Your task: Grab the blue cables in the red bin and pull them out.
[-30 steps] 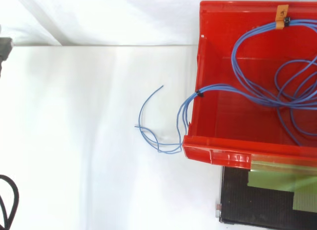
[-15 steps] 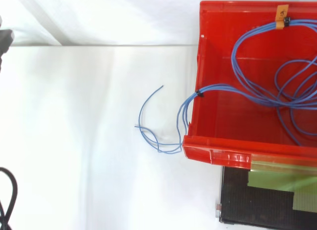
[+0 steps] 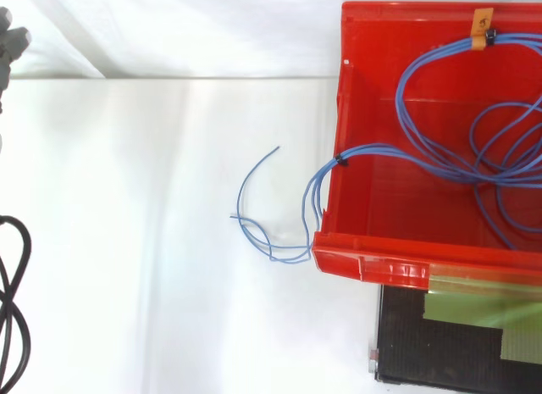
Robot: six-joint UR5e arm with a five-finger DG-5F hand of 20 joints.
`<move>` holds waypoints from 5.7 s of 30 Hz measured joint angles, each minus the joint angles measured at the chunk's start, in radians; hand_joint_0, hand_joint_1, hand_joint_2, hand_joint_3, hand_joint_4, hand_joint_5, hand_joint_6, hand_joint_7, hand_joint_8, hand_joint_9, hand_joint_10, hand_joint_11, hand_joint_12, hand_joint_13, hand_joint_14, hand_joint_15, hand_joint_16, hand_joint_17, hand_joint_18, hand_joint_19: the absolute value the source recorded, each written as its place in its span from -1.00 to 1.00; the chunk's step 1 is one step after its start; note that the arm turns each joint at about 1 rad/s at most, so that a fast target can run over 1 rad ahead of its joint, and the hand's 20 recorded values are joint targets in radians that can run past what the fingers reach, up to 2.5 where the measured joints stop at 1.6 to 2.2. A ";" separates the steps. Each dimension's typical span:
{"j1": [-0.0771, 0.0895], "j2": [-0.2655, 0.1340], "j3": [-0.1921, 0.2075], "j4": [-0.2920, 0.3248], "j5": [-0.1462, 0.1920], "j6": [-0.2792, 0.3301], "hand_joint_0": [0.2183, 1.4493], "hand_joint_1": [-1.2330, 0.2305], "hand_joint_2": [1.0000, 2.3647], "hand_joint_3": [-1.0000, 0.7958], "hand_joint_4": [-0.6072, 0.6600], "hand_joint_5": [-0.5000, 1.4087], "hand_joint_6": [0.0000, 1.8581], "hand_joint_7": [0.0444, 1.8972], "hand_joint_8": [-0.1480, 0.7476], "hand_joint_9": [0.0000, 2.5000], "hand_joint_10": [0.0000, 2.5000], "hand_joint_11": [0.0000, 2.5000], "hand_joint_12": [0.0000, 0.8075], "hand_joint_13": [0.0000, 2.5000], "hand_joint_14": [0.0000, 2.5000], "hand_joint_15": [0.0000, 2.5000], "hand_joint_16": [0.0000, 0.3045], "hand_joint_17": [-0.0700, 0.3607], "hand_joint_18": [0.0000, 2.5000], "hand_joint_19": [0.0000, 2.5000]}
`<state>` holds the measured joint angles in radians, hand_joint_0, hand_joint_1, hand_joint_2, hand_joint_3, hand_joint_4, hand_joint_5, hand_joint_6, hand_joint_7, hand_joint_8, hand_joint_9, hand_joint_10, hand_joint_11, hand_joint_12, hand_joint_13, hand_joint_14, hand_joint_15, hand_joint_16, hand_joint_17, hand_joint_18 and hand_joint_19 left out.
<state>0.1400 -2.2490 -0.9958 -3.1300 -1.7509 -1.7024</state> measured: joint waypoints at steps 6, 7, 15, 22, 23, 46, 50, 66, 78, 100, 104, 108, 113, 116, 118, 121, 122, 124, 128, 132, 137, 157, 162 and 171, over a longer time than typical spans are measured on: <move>-0.005 -0.001 0.009 -0.028 0.000 -0.045 -0.11 -0.26 -1.00 -1.00 0.23 -0.24 -0.99 -0.84 -0.16 -0.90 -1.00 -0.86 -0.18 -1.00 -0.99 -0.79 -0.67 -0.15 -1.00 -0.62; -0.006 -0.001 0.009 -0.029 0.001 -0.050 -0.11 -0.26 -1.00 -1.00 0.23 -0.24 -0.99 -0.84 -0.16 -0.90 -1.00 -0.86 -0.17 -1.00 -0.99 -0.79 -0.67 -0.15 -1.00 -0.63; -0.024 -0.001 0.009 -0.035 0.001 -0.097 -0.11 -0.27 -1.00 -1.00 0.25 -0.21 -0.99 -0.81 -0.15 -0.89 -1.00 -0.85 -0.18 -1.00 -0.99 -0.78 -0.67 -0.15 -1.00 -0.63; -0.037 -0.001 0.009 -0.054 0.009 -0.189 -0.11 -0.28 -1.00 -1.00 0.32 -0.11 -0.99 -0.70 -0.14 -0.86 -0.99 -0.82 -0.18 -1.00 -0.99 -0.78 -0.67 -0.16 -1.00 -0.63; -0.039 -0.001 0.009 -0.057 0.010 -0.199 -0.11 -0.29 -1.00 -1.00 0.33 -0.10 -0.99 -0.68 -0.14 -0.86 -0.99 -0.81 -0.18 -1.00 -0.99 -0.78 -0.68 -0.16 -1.00 -0.63; -0.053 -0.001 0.010 -0.110 0.013 -0.402 -0.07 -0.59 -1.00 -1.00 0.38 0.16 -0.99 -0.42 -0.08 -0.52 -0.99 -0.58 -0.17 -0.70 -0.99 -0.69 -0.70 -0.20 -0.75 -0.59; -0.053 -0.001 0.010 -0.108 0.013 -0.433 -0.06 -0.63 -1.00 -1.00 0.39 0.23 -1.00 -0.38 -0.07 -0.45 -0.98 -0.52 -0.15 -0.59 -0.98 -0.63 -0.71 -0.21 -0.69 -0.56; -0.046 -0.001 0.014 -0.107 0.021 -0.547 -0.05 -0.74 -1.00 -1.00 0.36 0.32 -0.94 -0.32 -0.07 -0.36 -0.98 -0.44 -0.15 -0.47 -0.98 -0.54 -0.72 -0.22 -0.63 -0.52; -0.045 -0.001 0.015 -0.112 0.041 -0.650 -0.06 -0.71 -1.00 -1.00 0.36 0.33 -0.98 -0.30 -0.08 -0.36 -0.98 -0.45 -0.14 -0.48 -0.98 -0.54 -0.72 -0.22 -0.63 -0.51; -0.096 -0.001 0.035 -0.271 0.035 -0.857 -0.05 -0.68 -1.00 -1.00 0.35 0.32 -1.00 -0.30 -0.07 -0.36 -0.98 -0.44 -0.14 -0.48 -0.98 -0.54 -0.72 -0.22 -0.63 -0.51; -0.105 -0.001 0.034 -0.272 0.033 -0.882 -0.04 -0.67 -1.00 -1.00 0.36 0.32 -1.00 -0.30 -0.07 -0.36 -0.98 -0.44 -0.14 -0.48 -0.98 -0.54 -0.72 -0.22 -0.63 -0.51; -0.113 -0.001 0.034 -0.271 0.027 -0.895 -0.04 -0.67 -1.00 -1.00 0.35 0.32 -1.00 -0.31 -0.07 -0.36 -0.98 -0.44 -0.14 -0.48 -0.98 -0.54 -0.72 -0.23 -0.63 -0.51; -0.126 -0.001 0.034 -0.271 0.016 -0.921 -0.04 -0.67 -1.00 -1.00 0.36 0.32 -1.00 -0.31 -0.07 -0.35 -0.98 -0.45 -0.14 -0.48 -0.98 -0.55 -0.72 -0.23 -0.63 -0.51; -0.132 -0.001 0.034 -0.274 0.013 -0.938 -0.04 -0.67 -1.00 -1.00 0.36 0.32 -1.00 -0.31 -0.07 -0.36 -0.98 -0.44 -0.13 -0.48 -0.98 -0.54 -0.72 -0.23 -0.63 -0.51; -0.137 -0.001 0.034 -0.279 0.011 -0.950 -0.04 -0.67 -1.00 -1.00 0.34 0.32 -1.00 -0.31 -0.08 -0.35 -0.98 -0.44 -0.14 -0.48 -0.98 -0.54 -0.72 -0.23 -0.63 -0.51; -0.143 -0.001 0.034 -0.285 0.007 -0.966 -0.04 -0.67 -1.00 -1.00 0.35 0.32 -1.00 -0.31 -0.07 -0.36 -0.98 -0.44 -0.14 -0.48 -0.98 -0.54 -0.72 -0.23 -0.63 -0.50; -0.146 -0.001 0.034 -0.287 0.005 -0.971 -0.04 -0.68 -1.00 -1.00 0.34 0.32 -1.00 -0.31 -0.07 -0.35 -0.98 -0.45 -0.14 -0.48 -0.98 -0.54 -0.72 -0.23 -0.63 -0.51; -0.149 -0.001 0.034 -0.288 0.001 -0.978 -0.04 -0.68 -1.00 -1.00 0.35 0.32 -1.00 -0.31 -0.07 -0.35 -0.98 -0.44 -0.14 -0.48 -0.98 -0.54 -0.72 -0.23 -0.63 -0.51; -0.155 -0.001 0.034 -0.291 -0.004 -1.000 -0.03 -0.68 -1.00 -1.00 0.36 0.33 -1.00 -0.31 -0.08 -0.35 -0.98 -0.44 -0.15 -0.48 -0.98 -0.54 -0.72 -0.23 -0.63 -0.50; -0.160 -0.001 0.034 -0.301 -0.005 -1.019 -0.04 -0.69 -1.00 -1.00 0.36 0.33 -1.00 -0.31 -0.07 -0.34 -0.98 -0.43 -0.14 -0.47 -0.98 -0.54 -0.72 -0.23 -0.63 -0.50; -0.165 -0.001 0.034 -0.314 -0.006 -1.035 -0.05 -0.69 -1.00 -1.00 0.36 0.33 -1.00 -0.31 -0.07 -0.34 -0.98 -0.45 -0.14 -0.47 -0.98 -0.54 -0.72 -0.22 -0.63 -0.50; -0.187 -0.001 0.034 -0.343 -0.006 -1.107 -0.06 -0.69 -1.00 -1.00 0.36 0.33 -1.00 -0.31 -0.07 -0.34 -0.98 -0.45 -0.14 -0.47 -0.98 -0.55 -0.71 -0.22 -0.63 -0.50; -0.192 -0.001 0.033 -0.343 -0.006 -1.112 -0.06 -0.69 -1.00 -1.00 0.36 0.33 -1.00 -0.31 -0.07 -0.34 -0.98 -0.44 -0.14 -0.47 -0.98 -0.54 -0.71 -0.22 -0.62 -0.50; -0.203 -0.001 0.017 -0.333 -0.006 -1.127 -0.06 -0.68 -1.00 -1.00 0.36 0.32 -1.00 -0.31 -0.07 -0.34 -0.98 -0.44 -0.14 -0.47 -0.98 -0.54 -0.71 -0.22 -0.62 -0.50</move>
<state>-0.0628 -2.2502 -0.9788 -3.4627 -1.7564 -2.8290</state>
